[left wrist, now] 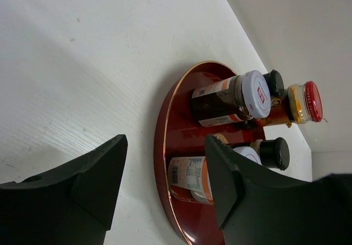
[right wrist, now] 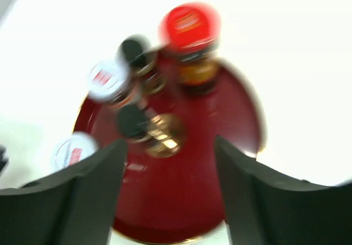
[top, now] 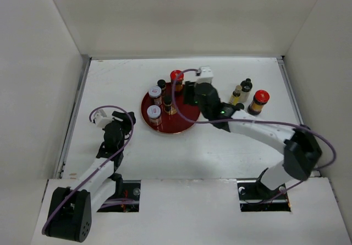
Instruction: Organize the condiment bottles
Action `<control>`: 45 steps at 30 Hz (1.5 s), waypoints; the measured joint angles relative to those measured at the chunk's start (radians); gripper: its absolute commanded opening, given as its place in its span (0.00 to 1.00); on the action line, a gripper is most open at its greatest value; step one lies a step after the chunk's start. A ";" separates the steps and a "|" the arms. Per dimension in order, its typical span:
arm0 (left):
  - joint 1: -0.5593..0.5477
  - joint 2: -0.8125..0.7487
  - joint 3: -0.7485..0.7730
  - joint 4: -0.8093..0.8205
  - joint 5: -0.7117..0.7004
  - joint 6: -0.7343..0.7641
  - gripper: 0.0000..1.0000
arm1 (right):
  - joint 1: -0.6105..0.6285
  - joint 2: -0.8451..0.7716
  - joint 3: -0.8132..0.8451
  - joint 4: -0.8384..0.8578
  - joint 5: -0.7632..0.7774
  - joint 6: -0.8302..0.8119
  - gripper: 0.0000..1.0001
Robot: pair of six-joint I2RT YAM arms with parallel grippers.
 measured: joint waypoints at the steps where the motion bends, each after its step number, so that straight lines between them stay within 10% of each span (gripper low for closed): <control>1: 0.000 0.001 0.000 0.000 0.000 0.000 0.56 | -0.029 -0.069 -0.054 0.012 0.017 0.003 0.52; 15: -0.007 0.004 0.000 0.008 0.001 -0.001 0.56 | -0.427 -0.342 -0.425 -0.091 0.190 0.092 0.78; 31: -0.006 0.005 0.000 0.015 0.004 -0.005 0.56 | -0.472 -0.162 -0.372 -0.098 0.126 0.113 0.39; 45: -0.008 0.016 0.000 0.016 0.003 -0.005 0.56 | -0.206 -0.134 -0.136 -0.117 0.128 0.060 0.38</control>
